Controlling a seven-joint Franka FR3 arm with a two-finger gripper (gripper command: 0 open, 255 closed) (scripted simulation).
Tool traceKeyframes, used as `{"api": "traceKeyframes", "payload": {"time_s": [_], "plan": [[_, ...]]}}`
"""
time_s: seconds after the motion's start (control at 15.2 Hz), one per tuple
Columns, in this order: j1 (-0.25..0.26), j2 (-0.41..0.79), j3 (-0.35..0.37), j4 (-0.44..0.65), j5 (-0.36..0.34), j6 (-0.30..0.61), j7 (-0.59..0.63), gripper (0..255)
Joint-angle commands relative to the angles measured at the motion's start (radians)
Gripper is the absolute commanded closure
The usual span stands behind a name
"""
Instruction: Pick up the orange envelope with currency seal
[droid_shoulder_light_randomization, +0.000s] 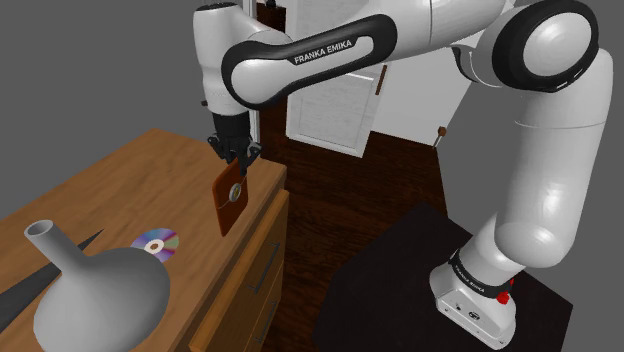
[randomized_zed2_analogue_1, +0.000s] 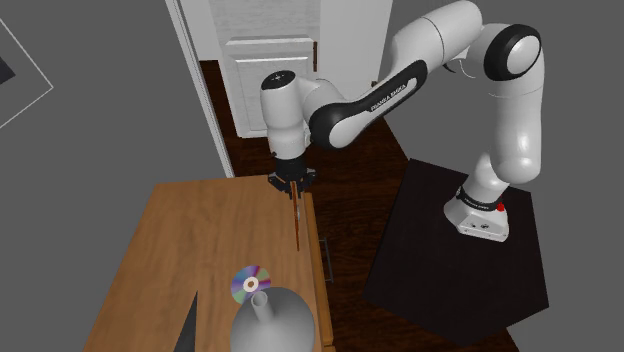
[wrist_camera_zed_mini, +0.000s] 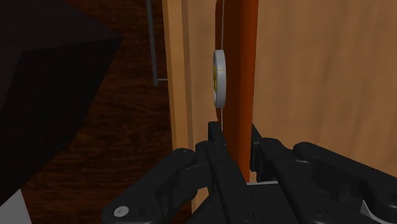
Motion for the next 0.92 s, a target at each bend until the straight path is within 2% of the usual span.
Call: {"api": "traceKeyframes", "payload": {"time_s": [0.0, 0.26, 0.86], "plan": [[0.000, 0.000, 0.000, 0.000, 0.000, 0.000, 0.000, 255], [-0.001, -0.001, 0.000, -0.001, 0.001, 0.000, -0.002, 255], [-0.001, -0.030, 0.012, 0.082, 0.023, -0.107, -0.016, 255]]}}
